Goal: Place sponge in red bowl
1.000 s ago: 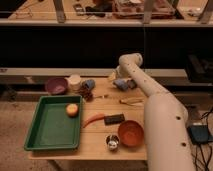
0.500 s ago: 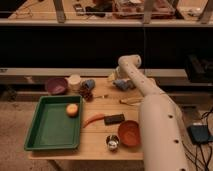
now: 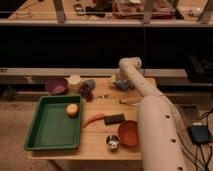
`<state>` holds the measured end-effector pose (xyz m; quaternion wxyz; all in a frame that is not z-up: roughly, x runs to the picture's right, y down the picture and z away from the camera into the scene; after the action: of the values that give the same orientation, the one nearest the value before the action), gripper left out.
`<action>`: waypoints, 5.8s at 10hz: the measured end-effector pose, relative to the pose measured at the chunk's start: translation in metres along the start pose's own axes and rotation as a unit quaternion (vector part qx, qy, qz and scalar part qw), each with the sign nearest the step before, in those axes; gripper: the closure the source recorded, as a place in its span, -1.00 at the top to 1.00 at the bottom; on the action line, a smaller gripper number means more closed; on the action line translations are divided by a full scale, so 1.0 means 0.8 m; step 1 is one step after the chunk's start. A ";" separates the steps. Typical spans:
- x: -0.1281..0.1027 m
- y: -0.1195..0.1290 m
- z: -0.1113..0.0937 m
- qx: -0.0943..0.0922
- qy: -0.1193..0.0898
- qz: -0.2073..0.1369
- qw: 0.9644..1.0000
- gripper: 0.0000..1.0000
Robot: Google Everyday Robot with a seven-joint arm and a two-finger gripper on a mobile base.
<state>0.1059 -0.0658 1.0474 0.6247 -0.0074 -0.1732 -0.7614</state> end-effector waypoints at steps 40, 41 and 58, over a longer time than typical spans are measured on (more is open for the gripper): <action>-0.208 -0.025 -0.330 0.088 0.053 0.099 0.990 -1.00; -0.208 -0.026 -0.329 0.088 0.052 0.099 0.990 -1.00; -0.301 -0.059 -0.399 0.114 0.073 -0.086 0.987 -1.00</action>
<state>0.1792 0.0829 0.6805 0.5648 0.1349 -0.2129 -0.7858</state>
